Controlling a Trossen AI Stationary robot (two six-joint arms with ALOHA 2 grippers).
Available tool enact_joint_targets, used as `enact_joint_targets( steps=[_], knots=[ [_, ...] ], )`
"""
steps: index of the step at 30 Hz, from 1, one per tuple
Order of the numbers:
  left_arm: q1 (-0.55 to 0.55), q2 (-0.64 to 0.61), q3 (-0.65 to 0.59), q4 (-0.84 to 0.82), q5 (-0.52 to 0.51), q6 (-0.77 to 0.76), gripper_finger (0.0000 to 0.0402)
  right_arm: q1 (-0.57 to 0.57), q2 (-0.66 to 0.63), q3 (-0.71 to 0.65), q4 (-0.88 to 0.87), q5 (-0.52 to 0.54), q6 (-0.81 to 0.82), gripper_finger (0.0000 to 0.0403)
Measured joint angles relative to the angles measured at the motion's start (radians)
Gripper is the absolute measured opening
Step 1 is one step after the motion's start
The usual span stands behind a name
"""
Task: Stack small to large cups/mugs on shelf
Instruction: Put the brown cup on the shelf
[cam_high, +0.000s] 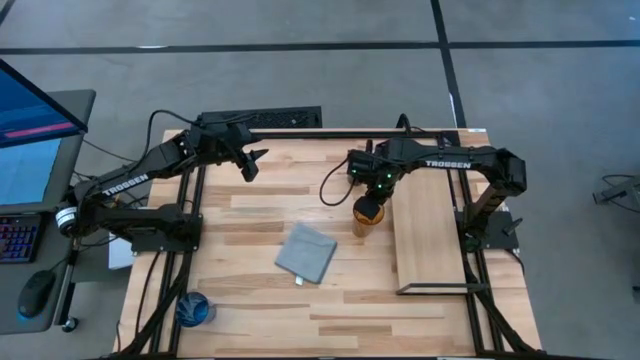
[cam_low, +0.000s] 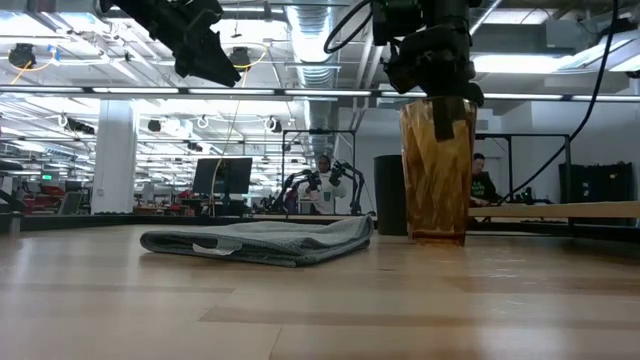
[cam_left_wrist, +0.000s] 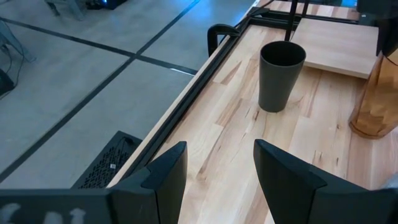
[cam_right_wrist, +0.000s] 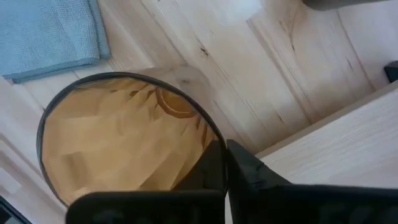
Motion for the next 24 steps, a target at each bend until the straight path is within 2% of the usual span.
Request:
enact_joint_targets(
  steps=[10,16,24],
  knots=[
    [0.0,0.0,0.0,0.017,0.0,-0.004,0.0178,-0.009,0.0,0.071,-0.203,0.007,0.0,0.0012],
    [0.0,0.0,0.0,0.028,-0.001,-0.01,0.0178,-0.032,-0.003,0.181,-0.31,0.086,-0.009,0.0009],
    [0.0,0.0,0.0,0.029,-0.021,-0.028,0.0178,-0.116,-0.167,0.233,-0.311,0.092,0.003,0.0009]
  ],
)
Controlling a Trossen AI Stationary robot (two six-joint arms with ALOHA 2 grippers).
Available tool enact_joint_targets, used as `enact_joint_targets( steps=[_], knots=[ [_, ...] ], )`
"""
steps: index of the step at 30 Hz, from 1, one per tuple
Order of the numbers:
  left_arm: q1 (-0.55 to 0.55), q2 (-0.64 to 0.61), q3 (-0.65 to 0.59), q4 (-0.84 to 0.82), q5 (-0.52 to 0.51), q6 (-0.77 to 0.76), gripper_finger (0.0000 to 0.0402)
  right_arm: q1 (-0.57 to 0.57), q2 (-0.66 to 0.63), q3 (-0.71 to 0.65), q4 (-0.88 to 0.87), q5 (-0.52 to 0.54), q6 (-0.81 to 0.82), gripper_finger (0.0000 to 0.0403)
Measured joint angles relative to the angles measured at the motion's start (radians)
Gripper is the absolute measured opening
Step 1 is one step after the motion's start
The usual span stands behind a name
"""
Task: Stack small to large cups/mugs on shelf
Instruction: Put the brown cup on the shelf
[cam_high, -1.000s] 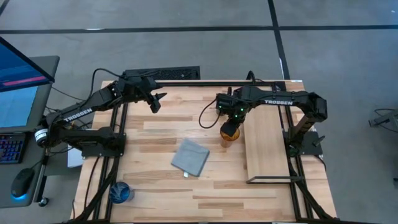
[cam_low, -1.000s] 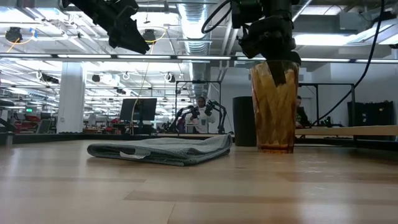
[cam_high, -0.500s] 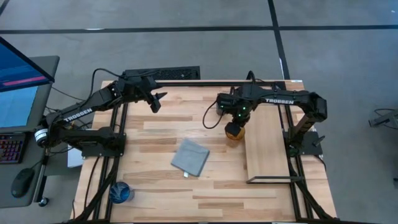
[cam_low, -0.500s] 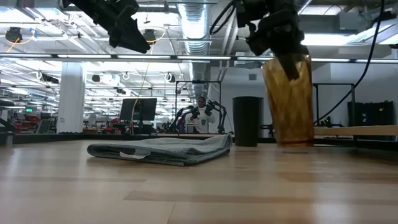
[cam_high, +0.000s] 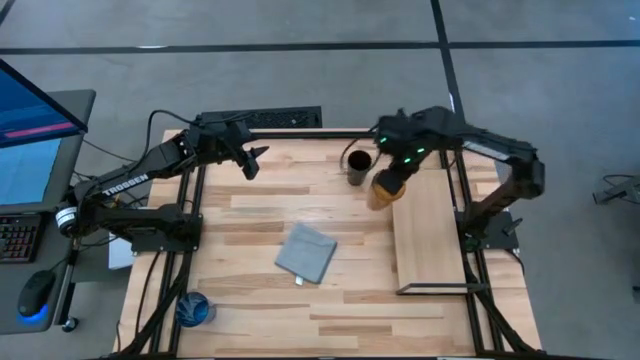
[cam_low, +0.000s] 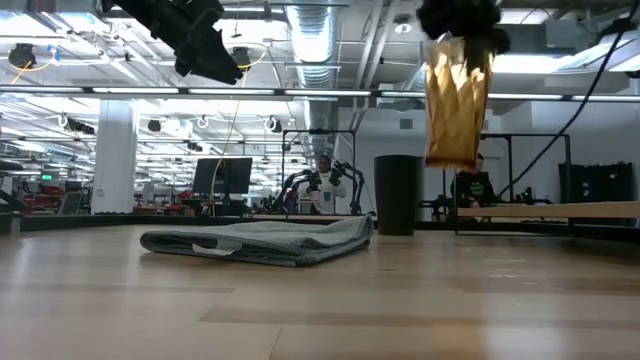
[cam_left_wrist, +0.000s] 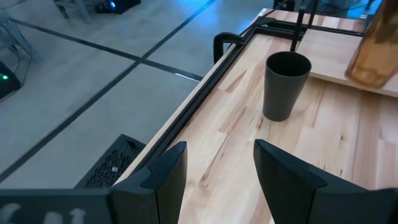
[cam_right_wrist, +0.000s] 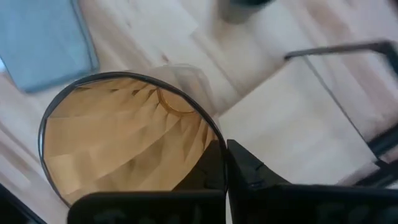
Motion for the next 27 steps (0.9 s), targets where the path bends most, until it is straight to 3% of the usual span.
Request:
enact_joint_targets(
  steps=[8,16,27],
  knots=[
    [0.0,0.0,0.0,0.0,-0.007,-0.02,0.0178,-0.121,-0.167,-0.011,0.004,0.085,0.048,0.0009],
    [0.0,0.0,0.0,0.0,-0.008,-0.04,0.0178,-0.209,-0.203,-0.026,0.009,0.061,0.042,0.0009],
    [0.0,0.0,0.0,-0.001,-0.026,-0.035,0.0178,-0.208,-0.347,-0.354,0.003,0.012,0.119,0.0009]
  ],
)
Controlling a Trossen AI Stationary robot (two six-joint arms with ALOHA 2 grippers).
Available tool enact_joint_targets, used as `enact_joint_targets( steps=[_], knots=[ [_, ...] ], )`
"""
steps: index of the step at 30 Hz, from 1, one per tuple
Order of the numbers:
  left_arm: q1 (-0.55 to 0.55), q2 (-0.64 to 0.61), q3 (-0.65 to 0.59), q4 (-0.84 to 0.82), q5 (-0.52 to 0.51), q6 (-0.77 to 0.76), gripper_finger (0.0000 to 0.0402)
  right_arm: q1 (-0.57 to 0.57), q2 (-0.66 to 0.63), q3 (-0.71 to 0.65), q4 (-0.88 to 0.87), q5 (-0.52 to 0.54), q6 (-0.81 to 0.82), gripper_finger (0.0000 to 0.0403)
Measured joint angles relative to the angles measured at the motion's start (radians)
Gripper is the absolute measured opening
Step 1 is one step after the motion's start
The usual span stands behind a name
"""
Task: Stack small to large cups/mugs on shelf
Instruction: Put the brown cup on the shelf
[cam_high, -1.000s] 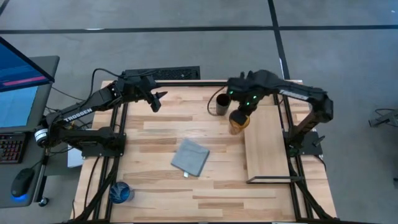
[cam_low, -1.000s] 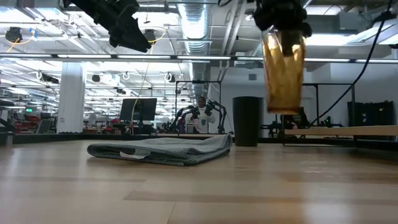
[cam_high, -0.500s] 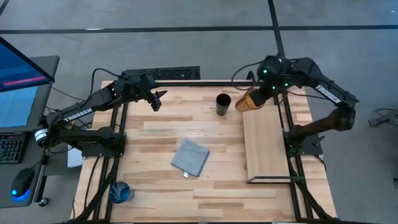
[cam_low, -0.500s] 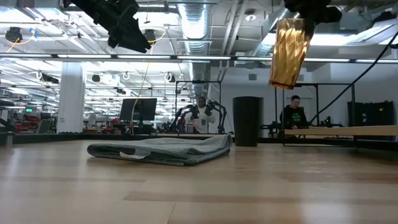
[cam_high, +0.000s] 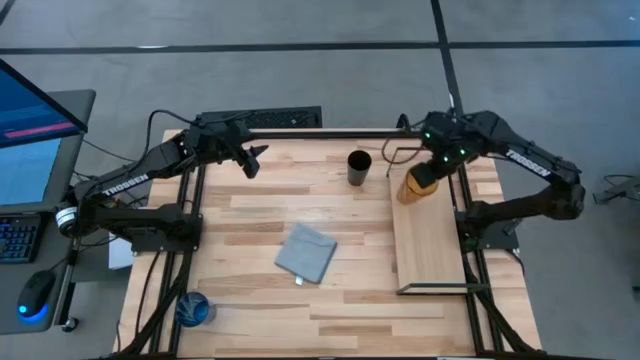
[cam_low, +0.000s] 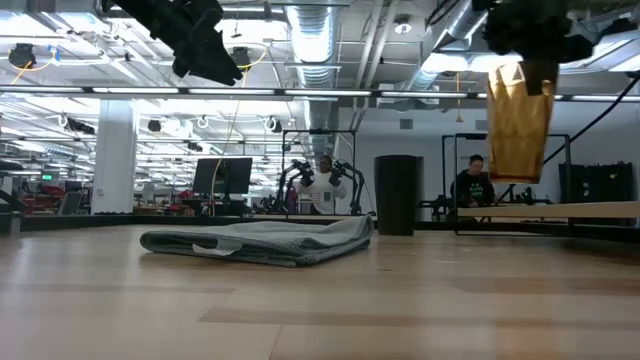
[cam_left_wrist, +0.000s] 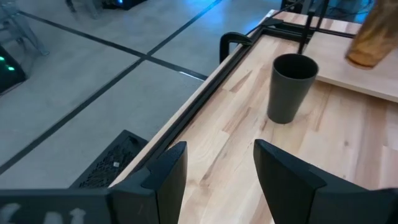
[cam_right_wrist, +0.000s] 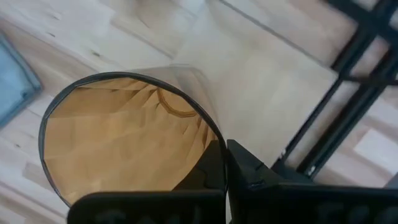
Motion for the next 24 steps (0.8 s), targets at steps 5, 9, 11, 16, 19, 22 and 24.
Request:
enact_joint_targets(
  steps=[5,9,11,16,19,22,24],
  knots=[
    [0.0,0.0,0.0,0.001,-0.048,0.002,0.0178,-0.034,-0.099,-0.062,0.002,0.006,0.055,0.0009],
    [0.0,0.0,0.0,0.002,-0.054,0.003,0.0178,-0.078,-0.128,-0.1,0.002,0.026,0.061,0.0009],
    [0.0,0.0,0.0,0.014,-0.054,-0.003,0.0178,-0.107,-0.126,-0.112,0.002,0.029,0.048,0.0009],
    [0.0,0.0,0.0,0.033,-0.054,-0.01,0.0178,-0.187,-0.092,-0.126,0.002,0.03,-0.039,0.0009],
    [0.0,0.0,0.0,0.034,-0.054,-0.013,0.0178,-0.222,-0.057,-0.139,0.003,0.025,-0.078,0.0009],
    [0.0,0.0,0.0,0.033,-0.054,-0.014,0.0178,-0.248,-0.031,-0.148,0.005,-0.026,-0.128,0.0009],
    [0.0,0.0,0.0,0.03,-0.054,-0.015,0.0178,-0.255,-0.014,-0.147,0.002,-0.038,-0.148,0.0009]
  ],
)
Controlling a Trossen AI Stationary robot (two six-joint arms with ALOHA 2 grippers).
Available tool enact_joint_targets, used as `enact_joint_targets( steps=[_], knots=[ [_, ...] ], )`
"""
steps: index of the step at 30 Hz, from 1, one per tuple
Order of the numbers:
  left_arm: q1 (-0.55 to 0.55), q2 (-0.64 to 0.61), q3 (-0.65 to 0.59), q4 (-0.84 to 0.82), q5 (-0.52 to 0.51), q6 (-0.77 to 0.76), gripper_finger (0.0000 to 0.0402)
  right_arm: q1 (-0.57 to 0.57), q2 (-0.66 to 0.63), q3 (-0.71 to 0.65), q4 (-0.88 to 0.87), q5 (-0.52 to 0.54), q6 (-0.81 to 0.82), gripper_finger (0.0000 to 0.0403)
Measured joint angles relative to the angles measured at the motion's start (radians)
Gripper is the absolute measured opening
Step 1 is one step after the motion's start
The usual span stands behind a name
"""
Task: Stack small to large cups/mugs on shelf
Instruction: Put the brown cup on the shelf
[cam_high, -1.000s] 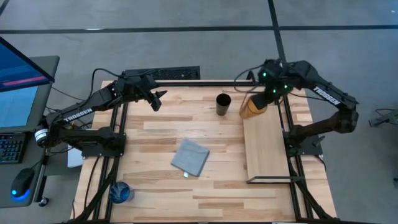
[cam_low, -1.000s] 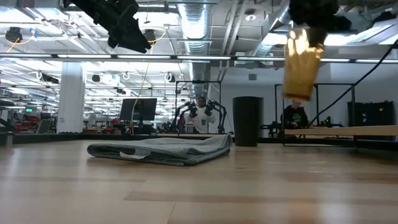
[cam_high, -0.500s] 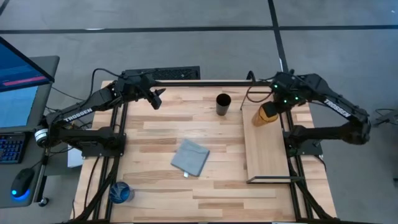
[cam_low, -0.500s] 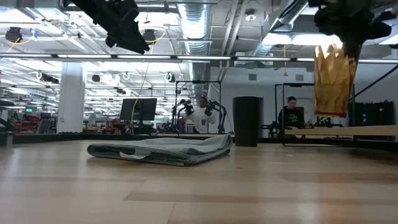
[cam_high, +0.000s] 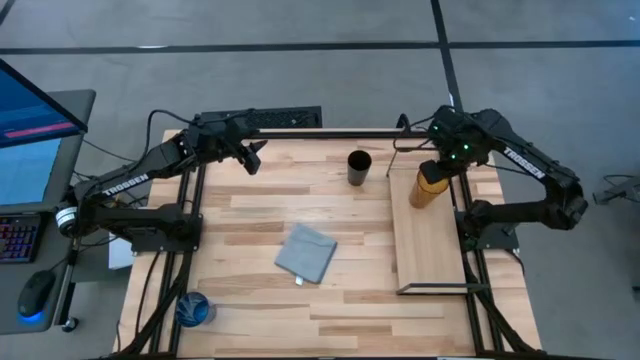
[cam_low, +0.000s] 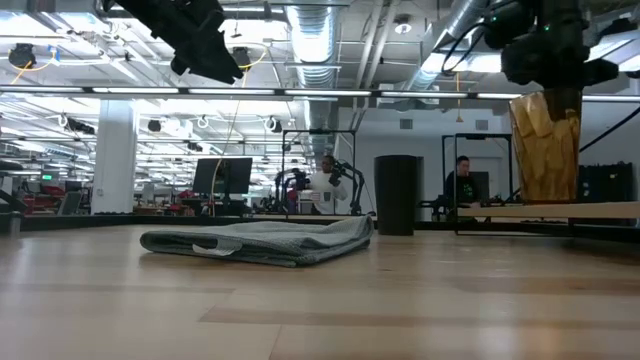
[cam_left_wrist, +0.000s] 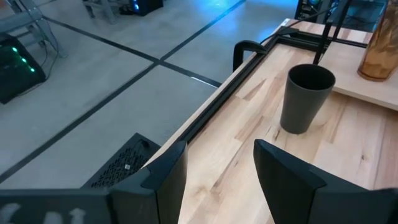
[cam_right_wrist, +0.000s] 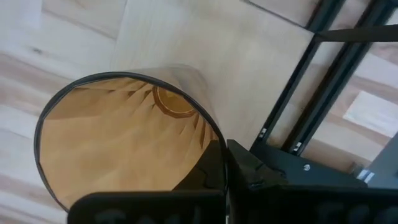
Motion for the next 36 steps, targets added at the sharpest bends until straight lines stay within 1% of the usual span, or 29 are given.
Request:
enact_joint_targets(
  steps=[3,14,20,24,28,31,36],
  knots=[
    [0.0,0.0,0.0,-0.001,0.0,0.0,0.0178,0.001,0.012,0.0,-0.001,0.008,-0.009,0.0009],
    [0.0,0.0,0.0,0.009,-0.001,0.0,0.0178,0.001,0.011,-0.001,0.0,0.097,-0.01,0.0009],
    [0.0,0.0,0.0,0.009,-0.004,0.0,0.0178,0.0,0.011,-0.002,0.009,0.116,-0.011,0.001],
    [0.0,0.0,0.0,0.008,-0.004,0.0,0.0178,0.0,0.012,-0.002,0.019,0.146,-0.01,0.0013],
    [0.0,0.0,0.0,0.008,-0.004,-0.01,0.0178,0.0,0.012,-0.003,0.022,0.151,-0.01,0.0013],
    [0.0,0.0,0.0,0.008,-0.004,-0.015,0.0178,0.001,0.012,-0.003,0.026,0.153,-0.012,0.0023],
    [0.0,0.0,0.0,0.007,-0.004,-0.016,0.0178,0.001,0.015,-0.006,0.034,0.177,-0.032,0.0057]
  ],
)
